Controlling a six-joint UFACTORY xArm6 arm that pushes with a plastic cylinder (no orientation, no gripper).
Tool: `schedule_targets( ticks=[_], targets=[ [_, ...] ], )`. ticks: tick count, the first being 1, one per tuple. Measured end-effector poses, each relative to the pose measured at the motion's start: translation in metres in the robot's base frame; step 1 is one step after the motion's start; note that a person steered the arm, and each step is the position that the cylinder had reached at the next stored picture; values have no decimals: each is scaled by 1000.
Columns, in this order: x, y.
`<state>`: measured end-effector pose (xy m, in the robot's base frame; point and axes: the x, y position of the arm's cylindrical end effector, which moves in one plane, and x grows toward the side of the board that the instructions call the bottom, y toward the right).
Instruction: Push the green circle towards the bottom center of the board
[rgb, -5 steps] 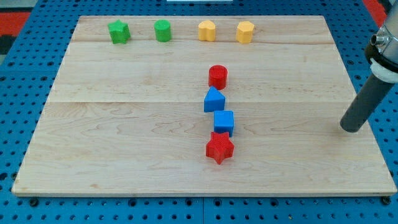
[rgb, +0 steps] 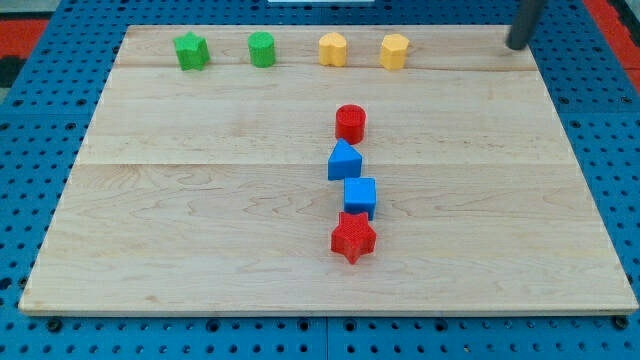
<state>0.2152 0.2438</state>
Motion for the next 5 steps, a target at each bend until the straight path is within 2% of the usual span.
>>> schedule_targets(
  ticks=[1,3,5],
  targets=[
    [-24,-52],
    [-23,-182],
    [-21,-339]
  ],
)
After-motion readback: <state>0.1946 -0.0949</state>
